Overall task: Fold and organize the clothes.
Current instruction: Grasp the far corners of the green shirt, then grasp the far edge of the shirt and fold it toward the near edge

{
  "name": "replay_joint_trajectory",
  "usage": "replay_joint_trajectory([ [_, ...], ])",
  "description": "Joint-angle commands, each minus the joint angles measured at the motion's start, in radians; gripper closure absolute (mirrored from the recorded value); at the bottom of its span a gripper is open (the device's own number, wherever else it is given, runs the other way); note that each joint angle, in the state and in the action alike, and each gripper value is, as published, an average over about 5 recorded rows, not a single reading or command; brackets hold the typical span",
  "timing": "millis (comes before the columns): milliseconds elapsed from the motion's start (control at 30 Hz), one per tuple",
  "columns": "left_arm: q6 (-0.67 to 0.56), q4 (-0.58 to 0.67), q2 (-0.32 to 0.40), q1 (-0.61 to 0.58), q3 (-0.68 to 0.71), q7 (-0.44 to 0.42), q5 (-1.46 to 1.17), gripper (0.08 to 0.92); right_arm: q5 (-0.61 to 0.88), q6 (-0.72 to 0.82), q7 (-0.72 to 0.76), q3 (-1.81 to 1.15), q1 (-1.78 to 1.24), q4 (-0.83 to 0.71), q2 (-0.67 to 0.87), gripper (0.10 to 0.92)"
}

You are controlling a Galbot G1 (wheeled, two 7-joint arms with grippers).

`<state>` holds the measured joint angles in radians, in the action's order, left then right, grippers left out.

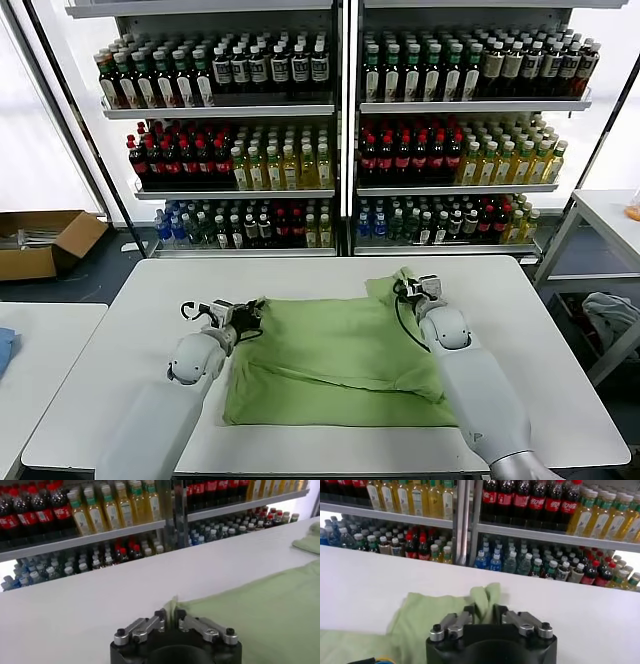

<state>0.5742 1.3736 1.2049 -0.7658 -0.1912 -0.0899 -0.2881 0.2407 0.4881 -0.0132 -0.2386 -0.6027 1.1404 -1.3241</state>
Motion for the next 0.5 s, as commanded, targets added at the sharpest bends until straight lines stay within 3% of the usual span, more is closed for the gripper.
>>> replay_joint_trajectory([
  [33, -0.001, 0.033, 0.005, -0.013, 0.001, 0.004, -0.007, 0.87, 0.008, -0.009, -0.006, -0.014, -0.03, 0.025, -0.004, 0.835],
  [167, -0.02, 0.082, 0.007, -0.018, -0.008, 0.022, -0.006, 0.906, 0.019, -0.032, -0.025, -0.037, -0.031, 0.066, -0.003, 0.91],
  [500, -0.094, 0.208, -0.008, -0.066, -0.029, 0.063, 0.013, 0.908, 0.045, -0.082, -0.053, -0.111, -0.065, 0.253, -0.014, 0.914],
])
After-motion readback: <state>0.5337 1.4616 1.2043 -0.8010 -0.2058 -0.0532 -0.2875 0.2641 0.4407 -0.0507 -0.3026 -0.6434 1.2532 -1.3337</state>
